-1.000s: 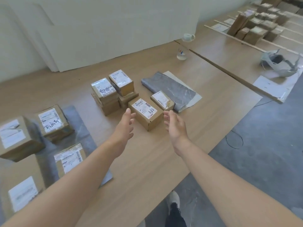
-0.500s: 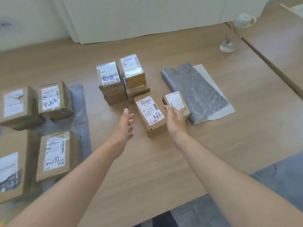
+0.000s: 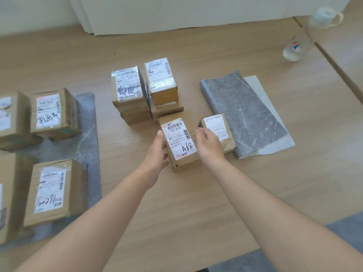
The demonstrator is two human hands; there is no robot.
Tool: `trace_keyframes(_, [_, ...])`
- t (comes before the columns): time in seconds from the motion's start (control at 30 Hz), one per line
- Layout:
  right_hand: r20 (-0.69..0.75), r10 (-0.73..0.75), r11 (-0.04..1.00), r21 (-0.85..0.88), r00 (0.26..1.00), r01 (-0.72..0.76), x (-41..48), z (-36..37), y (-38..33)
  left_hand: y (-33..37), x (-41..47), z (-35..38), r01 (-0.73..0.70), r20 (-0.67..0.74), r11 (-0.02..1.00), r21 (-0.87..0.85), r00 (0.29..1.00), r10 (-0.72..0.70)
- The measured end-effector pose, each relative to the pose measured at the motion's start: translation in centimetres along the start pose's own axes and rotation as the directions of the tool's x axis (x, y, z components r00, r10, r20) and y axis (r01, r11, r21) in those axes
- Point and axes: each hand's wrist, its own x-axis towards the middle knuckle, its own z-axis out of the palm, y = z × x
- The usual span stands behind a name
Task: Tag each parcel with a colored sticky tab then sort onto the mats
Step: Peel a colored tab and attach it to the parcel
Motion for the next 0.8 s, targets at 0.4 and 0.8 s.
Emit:
trace_keyframes(0.4, [0.005, 0.005, 1.000, -0.026, 1.000, -0.005, -2.9, 2.3, 1.0, -1.2, -2.1, -2.5, 0.006, -0.100, 1.000, -0.024, 0.995, -0.009])
trace_keyframes(0.8, [-0.043, -0.177, 0.974, 0.138, 0.983, 0.181, -9.3, 1.2, -3.8, 1.6, -10.3, -5.0, -0.196, -0.149, 0.976, -0.090, 0.972, 0.182])
